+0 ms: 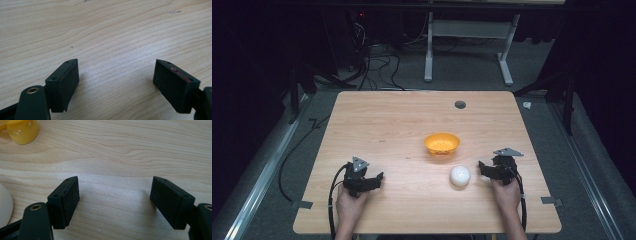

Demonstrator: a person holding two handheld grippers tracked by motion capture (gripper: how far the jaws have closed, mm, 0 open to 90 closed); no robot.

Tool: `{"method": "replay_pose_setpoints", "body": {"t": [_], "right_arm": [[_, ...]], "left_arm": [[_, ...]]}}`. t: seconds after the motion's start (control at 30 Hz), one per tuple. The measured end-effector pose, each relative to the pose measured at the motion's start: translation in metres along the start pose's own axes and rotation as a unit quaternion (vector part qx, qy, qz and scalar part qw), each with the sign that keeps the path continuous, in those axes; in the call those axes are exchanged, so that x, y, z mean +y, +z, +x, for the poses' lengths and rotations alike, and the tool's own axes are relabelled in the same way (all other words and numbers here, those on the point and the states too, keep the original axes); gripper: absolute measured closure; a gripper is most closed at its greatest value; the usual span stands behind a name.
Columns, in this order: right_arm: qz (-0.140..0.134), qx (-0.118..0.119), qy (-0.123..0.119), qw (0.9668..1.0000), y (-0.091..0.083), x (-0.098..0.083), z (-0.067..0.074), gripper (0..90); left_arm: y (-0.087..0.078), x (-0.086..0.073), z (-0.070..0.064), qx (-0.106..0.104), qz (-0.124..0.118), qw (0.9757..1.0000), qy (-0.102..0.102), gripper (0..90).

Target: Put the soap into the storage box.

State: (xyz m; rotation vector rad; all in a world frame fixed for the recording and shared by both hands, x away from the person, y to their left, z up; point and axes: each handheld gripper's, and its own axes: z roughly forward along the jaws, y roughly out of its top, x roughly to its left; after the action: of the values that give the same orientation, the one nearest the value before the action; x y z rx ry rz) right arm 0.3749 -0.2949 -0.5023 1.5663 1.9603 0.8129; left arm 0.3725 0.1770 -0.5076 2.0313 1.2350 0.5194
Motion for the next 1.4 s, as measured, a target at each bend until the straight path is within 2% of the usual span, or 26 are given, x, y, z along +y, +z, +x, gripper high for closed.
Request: {"method": "replay_pose_setpoints", "body": {"t": [0.8,1.03,1.4], "right_arm": [[-0.001,0.000,0.001,1.0000,-0.0005,-0.0005,0.0012,24.3],[0.003,0.007,-0.005,1.0000,-0.0005,-0.0006,0.0020,19.9],[0.006,0.012,-0.011,0.9998,-0.0005,-0.0005,0.0017,18.5]], "left_arm": [[0.0000,0.0000,0.0000,0.000,0.000,1.0000,0.000,21.3],[0.0000,0.0001,-0.0001,0.000,0.000,1.0000,0.000,21.3],[-0.0001,0.0002,-0.0002,0.001,0.001,1.0000,0.000,21.3]]}}
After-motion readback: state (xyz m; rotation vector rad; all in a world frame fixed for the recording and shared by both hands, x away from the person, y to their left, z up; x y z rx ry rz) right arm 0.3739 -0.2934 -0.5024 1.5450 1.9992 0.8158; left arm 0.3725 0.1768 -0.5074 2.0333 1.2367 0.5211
